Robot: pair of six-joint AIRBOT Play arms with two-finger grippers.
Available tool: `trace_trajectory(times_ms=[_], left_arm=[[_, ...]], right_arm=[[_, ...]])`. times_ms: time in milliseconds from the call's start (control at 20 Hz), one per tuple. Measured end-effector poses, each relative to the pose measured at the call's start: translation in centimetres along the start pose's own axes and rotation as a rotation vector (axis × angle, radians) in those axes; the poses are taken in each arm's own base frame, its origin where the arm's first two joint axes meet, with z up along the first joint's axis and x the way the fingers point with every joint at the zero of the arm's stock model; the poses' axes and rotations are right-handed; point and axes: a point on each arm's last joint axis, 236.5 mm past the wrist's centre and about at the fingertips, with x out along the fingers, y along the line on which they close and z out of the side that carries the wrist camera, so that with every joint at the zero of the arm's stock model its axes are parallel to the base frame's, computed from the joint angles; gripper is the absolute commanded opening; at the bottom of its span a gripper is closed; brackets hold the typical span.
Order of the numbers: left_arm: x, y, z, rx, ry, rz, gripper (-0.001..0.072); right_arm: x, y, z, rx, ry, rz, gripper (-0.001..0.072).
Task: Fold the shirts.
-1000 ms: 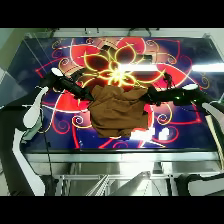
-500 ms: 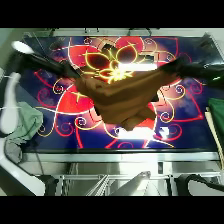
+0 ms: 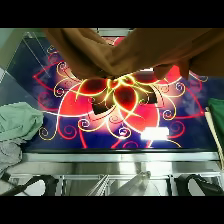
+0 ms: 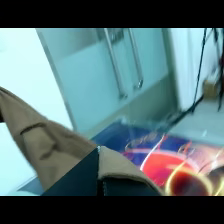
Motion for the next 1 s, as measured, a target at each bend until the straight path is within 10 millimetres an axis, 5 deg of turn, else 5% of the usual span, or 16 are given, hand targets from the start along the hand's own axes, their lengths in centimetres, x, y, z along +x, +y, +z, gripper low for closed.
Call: trace_trajectory(times_ms=[50, 150, 300, 450, 600, 650, 700, 750, 850, 1000], left_arm=[[-0.7, -1.5, 0.8, 0.058, -0.028, 0.029, 0.0021], [-1.7, -1.4, 1.3, 0.112, -0.038, 0.129, 0.0021], [-1.3, 2.9, -1.1, 0.065, 0.051, 0.209, 0.0021], [1.2, 8.9, -6.0, -0.059, 0.202, 0.190, 0.0020], [4.6, 17.2, -13.6, -0.216, 0.371, 0.202, 0.0021], [5.7, 19.8, -16.5, -0.269, 0.424, 0.207, 0.0159], [6.5, 22.2, -19.4, -0.317, 0.473, 0.216, 0.0468], [7.1, 24.5, -22.4, -0.366, 0.522, 0.229, 0.0711], [7.7, 27.8, -26.9, -0.471, 0.583, 0.249, 0.0703], [6.4, 30.5, -31.4, -0.655, 0.660, 0.277, 0.0701]], right_arm=[[-0.6, 1.1, 0.6, -0.049, -0.017, -0.013, 0.0018], [-1.1, 1.3, 0.7, -0.086, -0.017, -0.048, 0.0018], [-0.1, -1.7, -2.3, 0.006, 0.069, -0.065, 0.0018], [2.5, -6.2, -8.4, 0.178, 0.201, -0.052, 0.0018], [5.0, -11.7, -17.4, 0.340, 0.362, -0.104, 0.0021], [5.6, -13.6, -20.7, 0.387, 0.416, -0.143, 0.0228], [5.9, -15.8, -24.2, 0.431, 0.467, -0.190, 0.0544], [6.1, -17.7, -27.0, 0.465, 0.504, -0.231, 0.0644], [5.6, -21.1, -32.0, 0.528, 0.577, -0.307, 0.0644], [3.0, -25.7, -34.9, 0.593, 0.603, -0.415, 0.0644]])
